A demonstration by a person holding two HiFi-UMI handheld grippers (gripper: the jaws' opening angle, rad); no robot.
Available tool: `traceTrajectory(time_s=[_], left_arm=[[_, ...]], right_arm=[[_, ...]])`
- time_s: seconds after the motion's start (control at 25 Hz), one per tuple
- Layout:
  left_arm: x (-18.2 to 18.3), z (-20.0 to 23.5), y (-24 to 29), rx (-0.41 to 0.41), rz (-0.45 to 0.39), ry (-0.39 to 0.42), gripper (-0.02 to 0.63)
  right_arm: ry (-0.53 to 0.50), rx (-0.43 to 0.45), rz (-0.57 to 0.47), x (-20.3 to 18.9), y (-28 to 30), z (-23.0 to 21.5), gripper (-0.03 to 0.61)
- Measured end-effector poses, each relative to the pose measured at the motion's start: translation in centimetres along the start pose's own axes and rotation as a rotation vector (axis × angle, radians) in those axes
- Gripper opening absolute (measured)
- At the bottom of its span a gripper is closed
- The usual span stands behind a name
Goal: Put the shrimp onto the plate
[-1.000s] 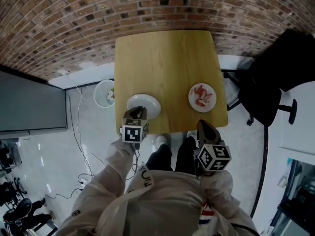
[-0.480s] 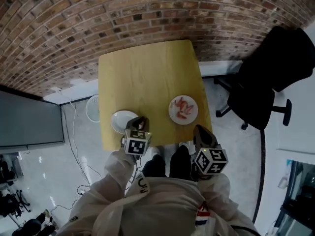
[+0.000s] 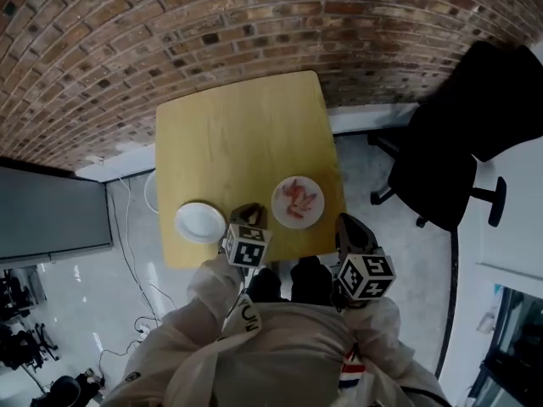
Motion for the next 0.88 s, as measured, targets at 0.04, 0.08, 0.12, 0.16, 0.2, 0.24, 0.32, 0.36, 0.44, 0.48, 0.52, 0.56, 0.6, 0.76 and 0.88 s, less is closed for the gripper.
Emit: traceTrajectory(time_s=[0.04,0.08,0.12,0.16,0.2,0.24,0.32,0.36,0.44,0.48,0.52,0.56,0.6,0.76,0.88], left_arm=[[0.3,-0.3,0.6,0.001,0.005,0.004,0.054],[0.6,-0.5,1.2,0.003,0.011,0.009,0.054],[0.9,-0.7,1.8,0.005,0.017,0.016,0.054],[1.1,-0.9,2.4,0.007,0.024,0.023,0.054],[1.2,-1.1,2.9,0.009,0.031,0.028,0.054],[1.3,-1.3,3.4,0.01,0.038,0.03,0.054],[1.4,-1.6,4.3,0.011,0.048,0.027,0.054],[1.4,-1.8,4.7,0.012,0.052,0.022,0.054],[1.6,-2.1,5.3,0.012,0.06,0.012,0.054],[1.7,-2.2,5.6,0.012,0.063,0.007,0.054],[1.8,-2.3,5.8,0.013,0.065,0.003,0.054],[2.0,-2.4,6.0,0.015,0.067,-0.002,0.054],[2.1,-2.4,6.2,0.018,0.068,-0.008,0.054],[2.2,-2.4,6.9,0.024,0.082,-0.021,0.054],[2.0,-2.5,7.4,0.027,0.095,-0.029,0.054]], right_arm=[[-0.001,0.004,0.003,0.2,0.4,-0.4,0.023],[-0.002,0.009,0.006,0.5,0.8,-0.9,0.023],[-0.003,0.013,0.009,0.6,1.1,-1.3,0.023],[-0.005,0.018,0.012,0.8,1.5,-1.6,0.023],[-0.006,0.024,0.015,0.9,1.8,-1.9,0.023],[-0.008,0.029,0.018,1.0,2.1,-2.2,0.023],[-0.01,0.039,0.026,1.1,2.7,-2.7,0.023],[-0.011,0.043,0.029,1.3,3.0,-3.0,0.023],[-0.011,0.049,0.035,1.5,3.4,-3.6,0.023],[-0.012,0.052,0.037,1.6,3.6,-3.9,0.023],[-0.012,0.054,0.04,1.7,3.7,-4.1,0.023],[-0.013,0.056,0.044,1.8,3.9,-4.4,0.023],[-0.015,0.058,0.047,1.9,4.1,-4.6,0.023],[-0.02,0.069,0.057,2.3,4.8,-5.3,0.023],[-0.025,0.079,0.061,2.5,5.2,-5.6,0.023]])
Point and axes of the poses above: the fingertips, and each gripper's own axes: y forward along the fingers, z to its left, x out of its top, the point moved 2 cm from there along -y, backward along the fingers, and after that the axes turned 10 degrees about -x, right-handed, at the moved point
